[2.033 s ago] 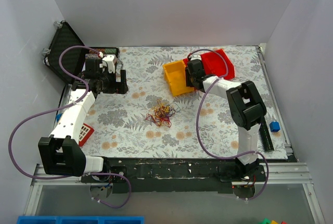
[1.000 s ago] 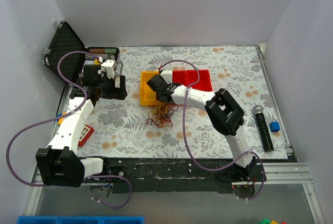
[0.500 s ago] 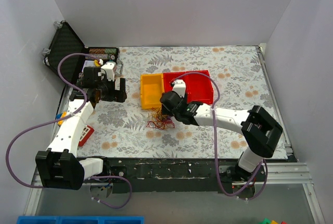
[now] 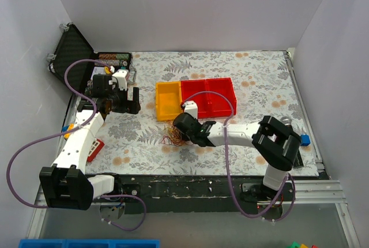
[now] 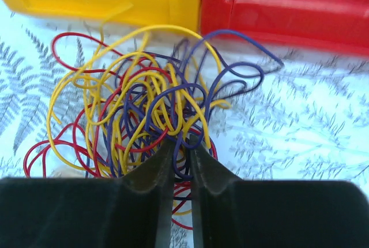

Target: Untangle the cables

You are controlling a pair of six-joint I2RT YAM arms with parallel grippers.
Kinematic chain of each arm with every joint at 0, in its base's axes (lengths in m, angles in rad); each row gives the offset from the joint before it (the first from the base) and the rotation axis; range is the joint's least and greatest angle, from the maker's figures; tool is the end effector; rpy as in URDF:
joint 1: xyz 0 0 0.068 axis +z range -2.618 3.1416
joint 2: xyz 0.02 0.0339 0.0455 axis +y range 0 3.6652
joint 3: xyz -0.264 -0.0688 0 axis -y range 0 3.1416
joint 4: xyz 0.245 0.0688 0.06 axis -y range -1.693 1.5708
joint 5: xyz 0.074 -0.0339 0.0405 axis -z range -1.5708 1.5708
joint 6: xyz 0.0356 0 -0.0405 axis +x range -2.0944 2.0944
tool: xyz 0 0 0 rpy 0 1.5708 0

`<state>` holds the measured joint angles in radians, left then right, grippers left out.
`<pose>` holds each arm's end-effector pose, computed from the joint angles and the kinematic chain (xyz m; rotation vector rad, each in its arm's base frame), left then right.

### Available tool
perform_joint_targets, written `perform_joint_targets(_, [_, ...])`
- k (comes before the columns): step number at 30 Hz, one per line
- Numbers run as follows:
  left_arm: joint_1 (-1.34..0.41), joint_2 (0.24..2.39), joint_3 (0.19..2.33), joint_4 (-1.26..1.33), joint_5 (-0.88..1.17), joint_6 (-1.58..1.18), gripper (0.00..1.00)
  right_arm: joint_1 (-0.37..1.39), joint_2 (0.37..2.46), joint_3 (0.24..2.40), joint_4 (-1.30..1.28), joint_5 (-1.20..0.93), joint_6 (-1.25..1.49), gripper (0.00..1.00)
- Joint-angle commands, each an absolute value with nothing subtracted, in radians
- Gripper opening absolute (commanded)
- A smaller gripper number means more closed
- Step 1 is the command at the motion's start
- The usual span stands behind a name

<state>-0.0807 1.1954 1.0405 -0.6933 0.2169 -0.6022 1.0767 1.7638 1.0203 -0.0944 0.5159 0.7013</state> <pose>0.2450 -0.0275 0.2990 -0.5390 2.4146 -0.5664 0.1870 0.3102 0.1729 -0.1987 2.2832 0.3004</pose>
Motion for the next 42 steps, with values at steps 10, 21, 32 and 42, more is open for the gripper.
perform_joint_targets(10, [-0.237, 1.38, 1.115, -0.588, 0.166, -0.655, 0.98, 1.233, 1.536, 0.818, -0.187, 0.505, 0.888, 0.19])
perform_joint_targets(21, [-0.325, 1.672, 1.233, -0.488, 0.078, -0.75, 0.98, 1.227, 1.346, 0.878, -0.272, 0.618, 0.884, 0.51])
perform_joint_targets(32, [-0.334, 1.629, 1.12, -0.393, 0.084, -0.686, 0.38, 1.045, 1.23, 0.735, -0.14, 0.52, 0.781, 0.45])
perform_joint_targets(42, [-0.336, 1.496, 0.959, -0.341, 0.032, -0.585, 0.31, 1.048, 1.299, 0.614, 0.047, 0.367, 0.792, 0.41])
